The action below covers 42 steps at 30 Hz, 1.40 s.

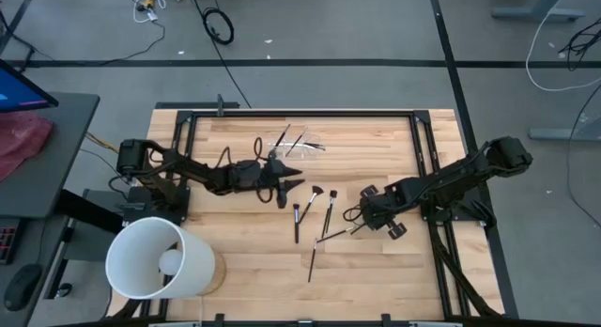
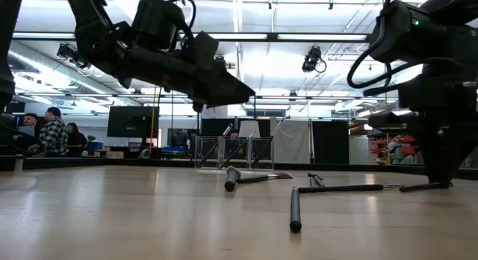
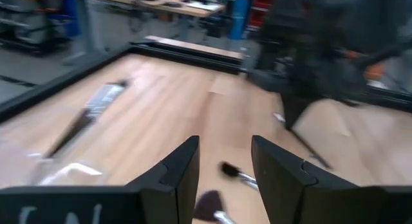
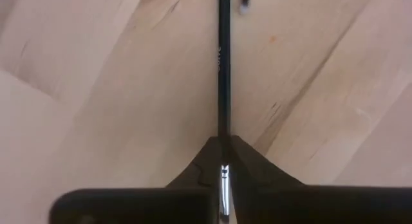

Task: Put items in baskets/containers
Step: Put the black eyeshadow brush into the transparent organizer

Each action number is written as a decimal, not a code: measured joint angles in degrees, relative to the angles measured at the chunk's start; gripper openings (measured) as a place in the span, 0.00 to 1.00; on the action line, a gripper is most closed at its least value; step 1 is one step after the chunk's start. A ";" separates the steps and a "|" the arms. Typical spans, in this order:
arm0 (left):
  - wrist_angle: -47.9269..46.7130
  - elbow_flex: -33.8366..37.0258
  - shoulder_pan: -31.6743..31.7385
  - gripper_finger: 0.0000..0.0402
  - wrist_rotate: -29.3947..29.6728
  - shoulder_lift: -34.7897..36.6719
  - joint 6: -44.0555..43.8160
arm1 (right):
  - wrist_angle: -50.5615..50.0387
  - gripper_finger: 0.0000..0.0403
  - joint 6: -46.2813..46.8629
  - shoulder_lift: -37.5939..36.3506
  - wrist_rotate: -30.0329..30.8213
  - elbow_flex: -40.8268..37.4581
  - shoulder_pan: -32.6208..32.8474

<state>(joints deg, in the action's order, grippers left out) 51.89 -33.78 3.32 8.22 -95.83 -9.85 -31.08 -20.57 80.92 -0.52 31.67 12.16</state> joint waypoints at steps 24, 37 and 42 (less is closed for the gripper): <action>-11.52 -30.66 -8.10 0.36 -5.47 -27.13 0.02 | 9.81 0.00 10.09 0.75 -0.25 4.32 -2.36; -21.73 -39.45 -8.01 0.36 -8.01 -30.62 -4.89 | 9.70 0.00 11.12 0.60 -0.09 4.36 -2.34; -24.78 -39.30 -8.19 0.36 -8.40 -31.26 -6.03 | 10.36 0.00 11.14 0.60 2.83 4.39 -2.61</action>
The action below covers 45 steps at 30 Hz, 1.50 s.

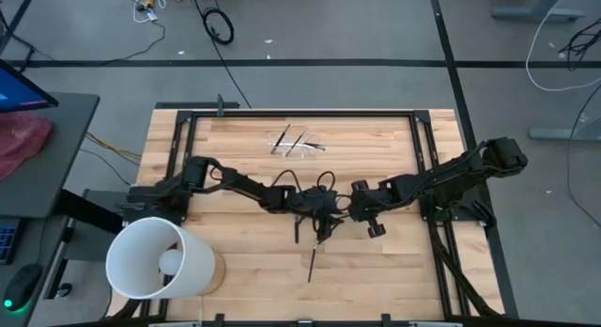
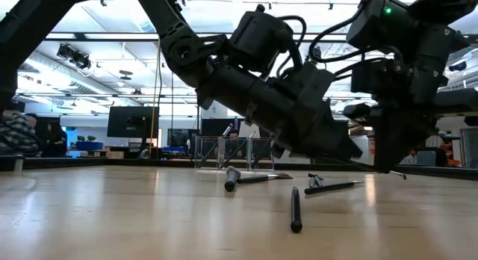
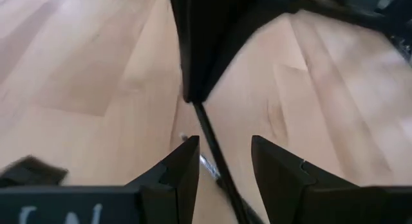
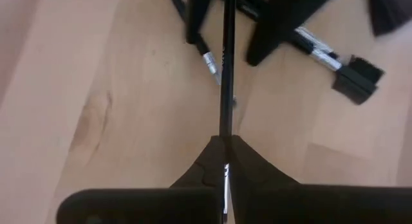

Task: Put items in baskets/containers
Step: Put the black eyeshadow brush into the transparent organizer

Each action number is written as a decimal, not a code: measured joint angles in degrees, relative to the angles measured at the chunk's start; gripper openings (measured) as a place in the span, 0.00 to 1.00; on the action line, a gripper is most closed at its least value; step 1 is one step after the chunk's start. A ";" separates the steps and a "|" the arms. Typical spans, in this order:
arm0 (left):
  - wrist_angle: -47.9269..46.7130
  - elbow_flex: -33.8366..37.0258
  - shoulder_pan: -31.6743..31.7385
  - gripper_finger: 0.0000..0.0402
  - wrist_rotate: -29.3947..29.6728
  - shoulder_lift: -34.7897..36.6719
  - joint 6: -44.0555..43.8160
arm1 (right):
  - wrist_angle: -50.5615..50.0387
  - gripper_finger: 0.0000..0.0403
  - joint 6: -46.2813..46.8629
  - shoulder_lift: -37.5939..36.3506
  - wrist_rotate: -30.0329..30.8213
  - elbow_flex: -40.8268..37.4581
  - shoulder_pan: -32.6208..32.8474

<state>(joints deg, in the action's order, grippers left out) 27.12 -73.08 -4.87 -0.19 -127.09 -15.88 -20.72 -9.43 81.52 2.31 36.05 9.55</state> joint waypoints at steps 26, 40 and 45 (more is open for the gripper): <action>-2.61 0.02 0.57 0.03 3.19 0.02 2.34 | 2.01 0.00 1.07 -0.07 0.21 0.07 -0.34; -7.62 -0.05 3.32 0.04 1.50 3.88 4.71 | -8.63 0.16 8.29 -0.11 4.50 9.15 -0.36; -15.97 -0.04 3.99 0.04 6.78 9.84 11.41 | -12.57 0.15 10.97 -0.55 4.34 11.73 -0.15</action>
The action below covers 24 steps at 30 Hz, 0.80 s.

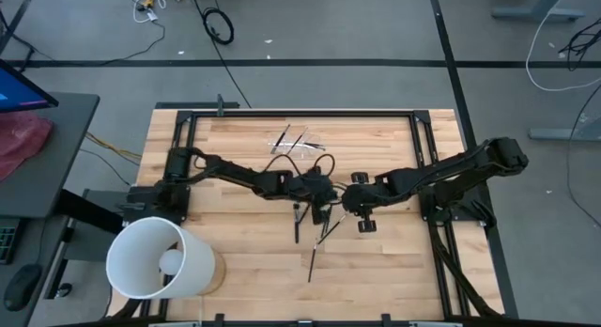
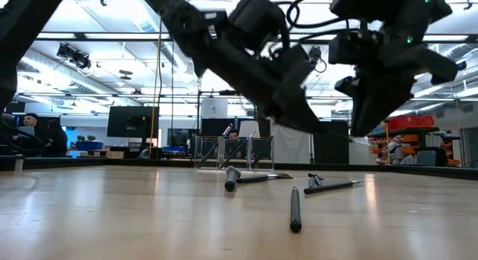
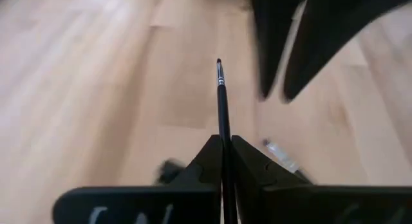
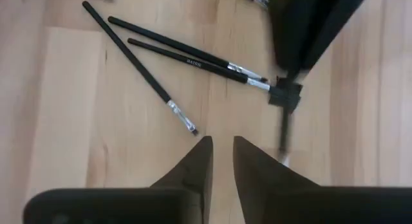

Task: Put items in baskets/containers
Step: Put the black eyeshadow brush into the transparent organizer

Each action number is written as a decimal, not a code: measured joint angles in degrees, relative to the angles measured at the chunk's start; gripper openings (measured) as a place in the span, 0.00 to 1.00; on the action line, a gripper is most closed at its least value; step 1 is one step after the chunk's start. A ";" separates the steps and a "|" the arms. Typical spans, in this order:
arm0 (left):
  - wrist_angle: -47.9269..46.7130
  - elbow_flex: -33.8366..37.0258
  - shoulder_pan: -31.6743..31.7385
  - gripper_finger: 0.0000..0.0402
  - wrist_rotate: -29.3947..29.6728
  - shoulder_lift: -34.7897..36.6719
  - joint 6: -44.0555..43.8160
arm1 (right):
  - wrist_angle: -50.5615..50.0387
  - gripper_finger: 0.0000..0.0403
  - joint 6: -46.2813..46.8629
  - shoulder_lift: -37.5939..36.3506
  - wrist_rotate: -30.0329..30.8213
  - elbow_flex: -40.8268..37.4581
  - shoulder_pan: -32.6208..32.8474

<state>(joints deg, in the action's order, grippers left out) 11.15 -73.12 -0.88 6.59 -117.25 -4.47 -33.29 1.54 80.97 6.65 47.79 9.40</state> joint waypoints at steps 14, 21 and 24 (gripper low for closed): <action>-16.71 8.26 5.43 0.03 8.83 22.10 8.53 | 2.85 0.06 6.51 -23.41 17.54 -5.55 5.94; 18.02 30.43 7.06 0.03 -1.50 32.62 7.94 | 60.69 0.05 -1.38 -27.16 19.48 -30.97 4.19; 34.46 37.49 6.95 0.03 -4.76 31.89 6.63 | 86.41 0.05 -5.58 -22.38 16.84 -39.05 1.59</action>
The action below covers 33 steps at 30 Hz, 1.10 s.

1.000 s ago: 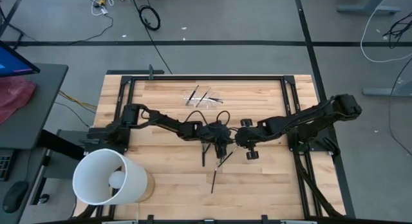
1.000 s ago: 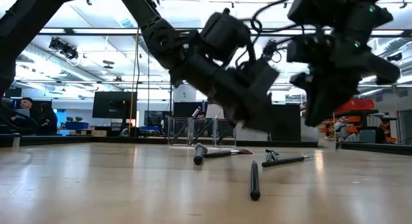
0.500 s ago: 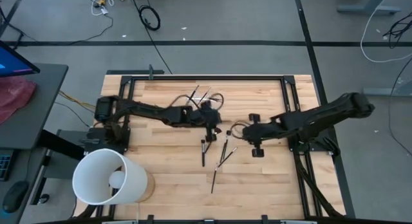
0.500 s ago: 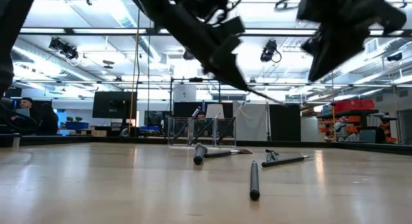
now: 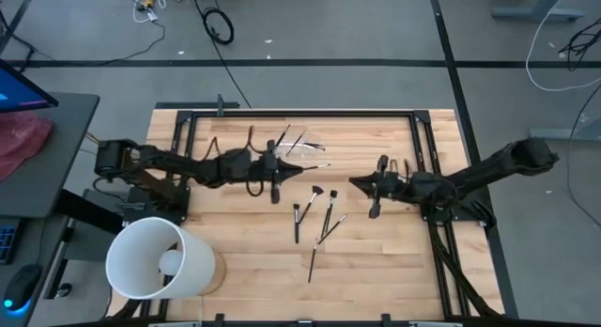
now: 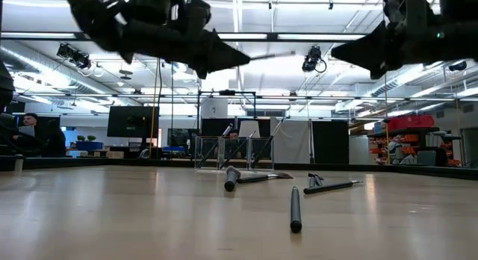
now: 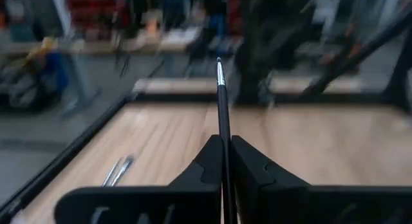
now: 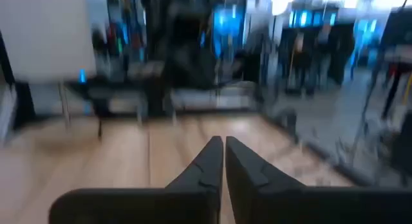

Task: Put items in baskets/containers
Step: Put the black eyeshadow brush into the transparent organizer

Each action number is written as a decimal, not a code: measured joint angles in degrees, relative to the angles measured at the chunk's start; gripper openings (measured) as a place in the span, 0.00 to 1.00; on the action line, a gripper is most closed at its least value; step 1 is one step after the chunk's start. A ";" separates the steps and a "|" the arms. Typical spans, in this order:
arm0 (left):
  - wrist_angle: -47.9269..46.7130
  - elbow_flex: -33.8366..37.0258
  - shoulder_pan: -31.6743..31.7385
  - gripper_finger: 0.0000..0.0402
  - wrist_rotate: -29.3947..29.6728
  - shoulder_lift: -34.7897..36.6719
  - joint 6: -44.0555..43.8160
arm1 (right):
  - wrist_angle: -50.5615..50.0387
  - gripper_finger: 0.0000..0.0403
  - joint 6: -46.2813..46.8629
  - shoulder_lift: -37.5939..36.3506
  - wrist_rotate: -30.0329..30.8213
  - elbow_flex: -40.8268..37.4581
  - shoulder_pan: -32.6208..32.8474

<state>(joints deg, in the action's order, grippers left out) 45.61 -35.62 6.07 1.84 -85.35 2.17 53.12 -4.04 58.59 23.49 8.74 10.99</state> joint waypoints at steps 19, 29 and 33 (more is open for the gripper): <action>10.62 1.73 0.09 0.03 -3.95 -2.02 1.52 | 20.85 0.48 -1.67 30.49 -25.07 17.10 -13.73; 10.20 1.73 0.09 0.03 -3.81 -2.02 1.97 | 21.66 0.46 -2.46 31.58 -26.62 18.98 -14.35; 10.20 1.73 0.07 0.03 -4.75 -2.04 2.00 | 22.12 0.33 -2.46 31.58 -27.08 18.97 -14.35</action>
<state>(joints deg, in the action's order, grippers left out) 55.81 -33.89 6.13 -2.92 -87.39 4.16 75.24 -6.50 90.17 -3.60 27.70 -3.36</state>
